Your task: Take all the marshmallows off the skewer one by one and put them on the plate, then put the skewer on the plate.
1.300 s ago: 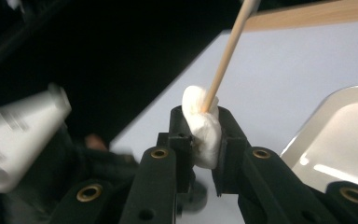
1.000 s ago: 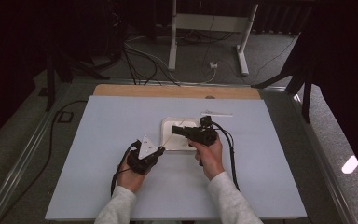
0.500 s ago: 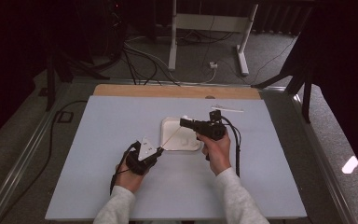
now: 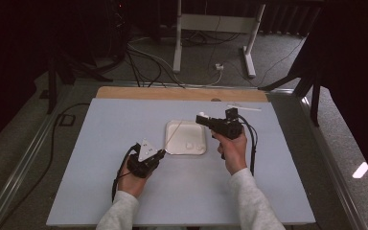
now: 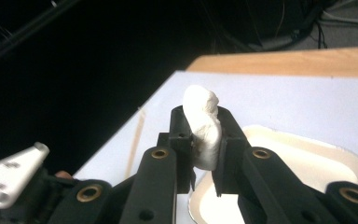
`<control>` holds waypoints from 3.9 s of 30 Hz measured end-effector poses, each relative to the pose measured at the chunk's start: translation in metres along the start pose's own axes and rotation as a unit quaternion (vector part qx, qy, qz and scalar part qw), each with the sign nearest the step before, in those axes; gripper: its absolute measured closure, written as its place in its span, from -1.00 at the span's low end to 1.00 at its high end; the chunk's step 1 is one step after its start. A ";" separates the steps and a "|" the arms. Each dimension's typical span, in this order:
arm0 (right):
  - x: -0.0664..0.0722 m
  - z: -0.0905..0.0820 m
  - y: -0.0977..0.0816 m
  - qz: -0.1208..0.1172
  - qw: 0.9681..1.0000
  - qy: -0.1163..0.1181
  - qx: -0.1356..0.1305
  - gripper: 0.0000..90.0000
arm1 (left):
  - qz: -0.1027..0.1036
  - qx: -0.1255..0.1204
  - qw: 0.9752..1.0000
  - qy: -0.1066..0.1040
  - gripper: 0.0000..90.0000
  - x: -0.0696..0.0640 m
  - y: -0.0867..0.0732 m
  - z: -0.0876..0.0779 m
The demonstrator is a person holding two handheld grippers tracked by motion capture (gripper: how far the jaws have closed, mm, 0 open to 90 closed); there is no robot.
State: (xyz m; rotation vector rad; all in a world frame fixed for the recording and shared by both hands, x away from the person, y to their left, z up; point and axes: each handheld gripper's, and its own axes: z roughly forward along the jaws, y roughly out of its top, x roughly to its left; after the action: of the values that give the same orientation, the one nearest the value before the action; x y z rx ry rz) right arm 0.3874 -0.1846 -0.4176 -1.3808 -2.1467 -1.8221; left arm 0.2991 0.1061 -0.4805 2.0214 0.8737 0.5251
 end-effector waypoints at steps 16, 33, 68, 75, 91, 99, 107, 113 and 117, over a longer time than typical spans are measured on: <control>-0.014 0.032 -0.022 -0.043 0.992 -0.083 0.086 0.75 | -0.019 0.001 1.000 -0.012 1.00 -0.002 0.005 0.003; -0.025 0.059 -0.039 -0.059 0.979 -0.125 0.148 0.70 | -0.028 0.002 1.000 -0.010 1.00 0.000 0.006 0.003; -0.013 0.026 -0.041 -0.083 0.987 -0.089 0.106 -1.00 | -0.036 0.002 0.999 -0.012 0.99 -0.003 0.008 0.003; -0.003 0.003 -0.042 -0.113 0.986 -0.078 0.090 -1.00 | -0.044 -0.002 0.999 -0.012 0.99 0.000 0.010 0.001; -0.009 -0.051 -0.051 -0.143 0.983 -0.106 0.048 -1.00 | -0.059 -0.013 0.998 -0.014 0.99 0.000 0.022 0.004; -0.011 -0.077 -0.061 -0.149 0.981 -0.122 0.029 -1.00 | -0.076 -0.007 0.997 -0.009 0.99 0.000 0.029 0.013; -0.016 -0.104 -0.081 -0.150 0.977 -0.149 0.020 -1.00 | -0.092 0.002 0.996 -0.002 0.99 0.001 0.034 0.029; -0.023 -0.123 -0.096 -0.130 0.979 -0.159 0.010 -1.00 | -0.108 0.020 0.994 0.003 0.98 0.001 0.034 0.046; -0.023 -0.131 -0.100 -0.124 0.979 -0.161 0.004 -1.00 | -0.120 0.033 0.992 0.010 0.98 0.000 0.032 0.059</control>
State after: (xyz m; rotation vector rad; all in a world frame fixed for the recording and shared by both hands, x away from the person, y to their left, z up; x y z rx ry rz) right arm 0.2742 -0.2962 -0.4665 -1.5644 -2.5861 -1.7623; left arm 0.3486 0.0614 -0.4865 1.9379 1.1416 0.3850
